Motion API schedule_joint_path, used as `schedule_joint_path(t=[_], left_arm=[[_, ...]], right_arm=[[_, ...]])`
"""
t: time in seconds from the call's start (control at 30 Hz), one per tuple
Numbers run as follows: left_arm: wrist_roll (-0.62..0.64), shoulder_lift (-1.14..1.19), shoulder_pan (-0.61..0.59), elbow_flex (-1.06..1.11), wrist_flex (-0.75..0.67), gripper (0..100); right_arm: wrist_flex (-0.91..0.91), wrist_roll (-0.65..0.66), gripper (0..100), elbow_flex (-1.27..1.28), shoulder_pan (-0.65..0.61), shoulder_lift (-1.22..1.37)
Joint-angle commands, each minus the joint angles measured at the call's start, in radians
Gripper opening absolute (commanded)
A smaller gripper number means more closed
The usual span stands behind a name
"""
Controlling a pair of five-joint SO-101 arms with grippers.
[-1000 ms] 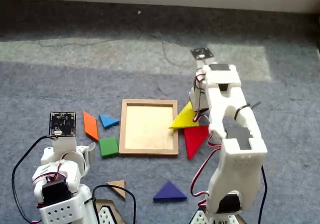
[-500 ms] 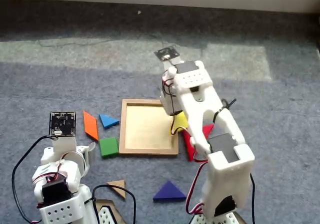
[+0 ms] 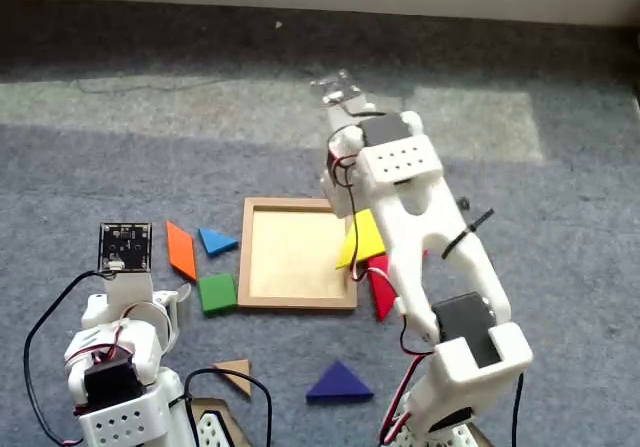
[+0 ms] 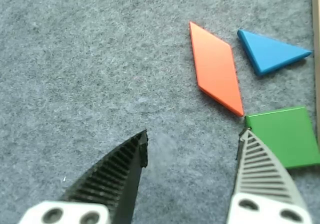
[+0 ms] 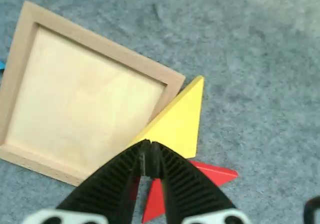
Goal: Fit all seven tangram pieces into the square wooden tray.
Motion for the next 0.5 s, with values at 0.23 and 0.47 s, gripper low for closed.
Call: schedule_joint_path(t=[0.23,0.47], left_arm=[[-0.008,-0.002,-0.015,-0.008,-0.015,29],[-0.008,-0.002,-0.015,-0.008,-0.015,29]], right_arm=[[-0.248,0.005,0.8,0.093,0.234,0.131],[-0.232,0.071,0.8,0.084,0.166,0.271]])
